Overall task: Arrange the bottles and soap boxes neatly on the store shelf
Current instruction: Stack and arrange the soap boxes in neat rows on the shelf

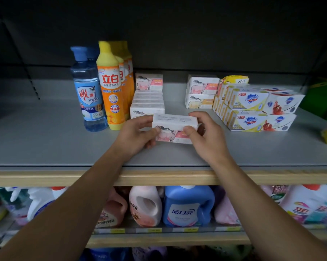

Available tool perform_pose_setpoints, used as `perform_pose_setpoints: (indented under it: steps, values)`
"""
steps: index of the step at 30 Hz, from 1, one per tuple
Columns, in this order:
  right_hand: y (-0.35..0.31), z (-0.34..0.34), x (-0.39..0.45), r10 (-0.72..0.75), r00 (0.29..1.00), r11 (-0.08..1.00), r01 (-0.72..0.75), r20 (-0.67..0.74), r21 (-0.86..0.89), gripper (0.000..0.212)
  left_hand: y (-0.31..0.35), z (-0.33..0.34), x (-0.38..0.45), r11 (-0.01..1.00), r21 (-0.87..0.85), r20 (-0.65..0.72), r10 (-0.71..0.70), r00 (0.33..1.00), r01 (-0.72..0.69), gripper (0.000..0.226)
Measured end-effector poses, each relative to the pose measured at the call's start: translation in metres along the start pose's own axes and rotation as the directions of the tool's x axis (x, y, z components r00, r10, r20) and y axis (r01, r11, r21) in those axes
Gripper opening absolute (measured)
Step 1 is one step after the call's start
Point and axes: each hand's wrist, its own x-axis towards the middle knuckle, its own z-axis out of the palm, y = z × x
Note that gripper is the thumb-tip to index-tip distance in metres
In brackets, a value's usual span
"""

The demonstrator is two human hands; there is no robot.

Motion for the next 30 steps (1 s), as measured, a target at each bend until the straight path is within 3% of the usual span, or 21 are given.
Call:
perform_pose_setpoints:
  steps: [6,10,13,16,20,23,30]
  values:
    - [0.001,0.0,0.003,0.091,0.994,0.993,-0.086,0.063,-0.075,0.031,-0.008,0.0,0.004,0.905,0.419,0.022,0.072,0.997,-0.074,0.03]
    - [-0.001,-0.001,0.002,0.093,0.994,0.985,-0.083,0.058,-0.149,0.037,-0.01,0.004,0.003,0.828,0.556,-0.008,0.098,0.995,-0.077,0.029]
    - [-0.006,-0.002,0.003,0.018,0.997,0.966,0.001,0.071,-0.259,0.046,-0.006,0.006,0.002,0.788,0.615,-0.031,0.076,0.997,-0.041,0.033]
    - [-0.01,0.001,0.005,-0.076,0.975,0.89,0.161,0.208,-0.426,0.052,0.001,-0.001,0.0,0.706,0.704,0.055,0.064,0.996,-0.084,0.041]
    - [-0.013,0.003,0.019,-0.031,0.937,0.829,0.218,0.347,-0.515,0.056,0.0,-0.026,-0.005,0.545,0.836,0.107,-0.049,0.993,-0.063,0.051]
    - [-0.015,0.0,0.032,-0.019,0.918,0.821,0.24,0.396,-0.518,0.055,-0.009,-0.031,-0.013,0.493,0.866,0.144,-0.084,0.986,-0.084,0.051]
    - [-0.022,0.014,0.087,-0.183,0.966,0.889,0.242,0.182,-0.389,0.052,-0.018,-0.03,-0.01,0.44,0.892,0.15,-0.078,0.986,-0.1,0.056]
